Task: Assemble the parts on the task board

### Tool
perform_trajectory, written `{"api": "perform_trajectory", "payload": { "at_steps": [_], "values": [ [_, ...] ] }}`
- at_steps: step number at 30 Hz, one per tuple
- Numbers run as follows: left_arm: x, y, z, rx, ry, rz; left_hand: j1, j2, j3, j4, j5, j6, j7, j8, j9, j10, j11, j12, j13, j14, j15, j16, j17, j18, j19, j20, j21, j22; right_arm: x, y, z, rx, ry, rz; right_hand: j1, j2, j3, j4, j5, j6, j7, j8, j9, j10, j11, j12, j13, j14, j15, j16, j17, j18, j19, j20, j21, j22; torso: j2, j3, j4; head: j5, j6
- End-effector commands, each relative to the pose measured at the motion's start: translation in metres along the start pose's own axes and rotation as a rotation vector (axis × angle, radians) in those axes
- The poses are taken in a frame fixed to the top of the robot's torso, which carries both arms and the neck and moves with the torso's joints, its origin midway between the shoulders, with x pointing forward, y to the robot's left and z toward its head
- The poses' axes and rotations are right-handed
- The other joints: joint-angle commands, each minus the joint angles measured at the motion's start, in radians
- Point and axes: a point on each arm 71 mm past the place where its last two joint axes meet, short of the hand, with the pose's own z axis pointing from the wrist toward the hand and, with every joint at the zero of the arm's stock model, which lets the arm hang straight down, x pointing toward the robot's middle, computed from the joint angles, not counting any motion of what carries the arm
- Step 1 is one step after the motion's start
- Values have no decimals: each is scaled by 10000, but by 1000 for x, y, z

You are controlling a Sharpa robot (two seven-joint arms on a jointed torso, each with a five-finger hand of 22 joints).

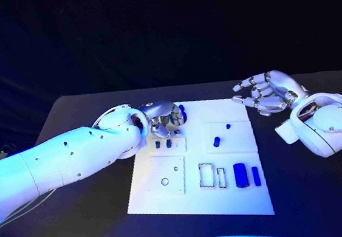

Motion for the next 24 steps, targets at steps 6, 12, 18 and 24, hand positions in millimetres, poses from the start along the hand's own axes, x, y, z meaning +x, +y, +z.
{"api": "perform_trajectory", "payload": {
  "at_steps": [6, 12, 18, 24],
  "values": [
    [7, 2, 3, -165, 812, 542, 73, -91, 334, -22, 32, 368, -38, -82, -121, 372, -65, 88, -61, 391, -53, 525, 434, 95, 188, -80, 382, 391, 1, 1, 0, -119, 42, -55, -33, 11, 78, 3, 33, 24, -18, 40, -10, -91, -1, -55, -6, 580, -77, -30, 964, 89, -61, 19, -63, -9, -8, 2, 9, -18, -41],
    [7, 3, 5, -261, 753, 564, 116, -49, 550, -56, 1, 492, -26, -141, -171, 515, -102, 64, -106, 544, -86, 738, 605, 52, 360, -108, 639, 689, 1, 1, 0, -118, 42, -55, -33, 11, 78, 3, 33, 24, -18, 40, -10, -91, -1, -55, -6, 580, -77, -30, 964, 89, -61, 19, -63, -9, -8, -4, 8, -24, -31],
    [6, 4, 7, -275, 600, 510, 101, 5, 782, -78, -28, 652, 0, -187, -212, 681, -152, 17, -161, 839, -129, 1036, 951, -27, 687, -145, 1031, 1156, 1, 1, 0, -113, 40, -57, -33, 11, 78, 3, 33, 24, -18, 40, -10, -91, -1, -55, -6, 580, -77, -30, 964, 89, -61, 19, -63, -9, -3, 4, -12, -27, -32],
    [7, 4, 9, -253, 566, 393, 30, 53, 919, -53, -57, 715, 30, -236, -241, 707, -148, -92, -229, 879, -133, 1103, 923, -49, 755, -162, 1164, 1299, 1, 0, -1, -106, 42, -54, -33, 11, 78, 3, 33, 24, -18, 40, -10, -91, -1, -55, -6, 580, -77, -30, 964, 89, -61, 19, -63, -9, 0, 6, 0, -69, -31]
  ]
}}
